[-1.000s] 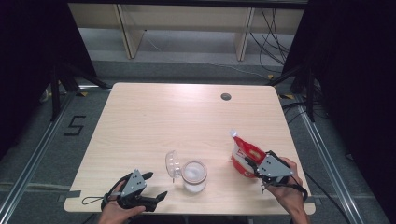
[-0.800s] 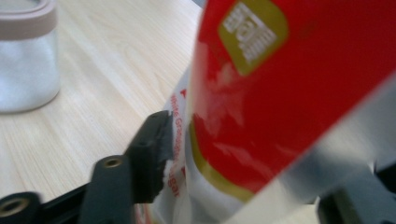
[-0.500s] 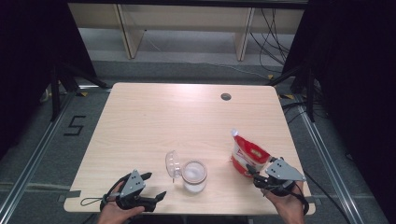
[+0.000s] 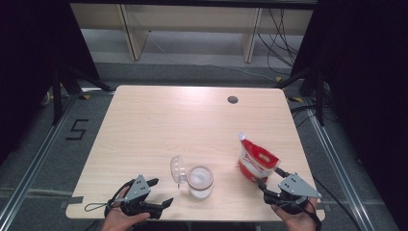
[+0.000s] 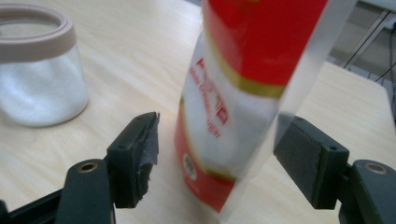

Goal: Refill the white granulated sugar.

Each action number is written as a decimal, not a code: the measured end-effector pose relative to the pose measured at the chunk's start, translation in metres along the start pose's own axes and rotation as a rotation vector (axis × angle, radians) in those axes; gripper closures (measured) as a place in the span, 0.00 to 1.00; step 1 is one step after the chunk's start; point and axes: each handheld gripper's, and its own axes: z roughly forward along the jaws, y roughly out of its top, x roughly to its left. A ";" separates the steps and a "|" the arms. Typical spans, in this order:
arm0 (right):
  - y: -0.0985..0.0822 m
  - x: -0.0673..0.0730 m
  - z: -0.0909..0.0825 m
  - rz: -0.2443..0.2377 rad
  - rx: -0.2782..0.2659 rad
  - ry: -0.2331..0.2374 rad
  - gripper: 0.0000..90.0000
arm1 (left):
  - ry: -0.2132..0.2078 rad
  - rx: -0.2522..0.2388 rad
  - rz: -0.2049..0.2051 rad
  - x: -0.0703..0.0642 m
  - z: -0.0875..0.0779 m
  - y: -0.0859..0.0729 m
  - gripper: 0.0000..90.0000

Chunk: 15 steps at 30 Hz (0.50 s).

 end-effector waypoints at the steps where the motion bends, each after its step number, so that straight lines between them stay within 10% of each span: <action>1: -0.001 0.000 -0.001 -0.015 0.012 0.003 0.34 | 0.007 -0.007 -0.030 -0.001 0.000 -0.001 0.18; 15: -0.011 0.008 -0.012 0.017 0.037 -0.021 0.25 | 0.035 0.009 -0.019 0.001 -0.004 -0.001 0.18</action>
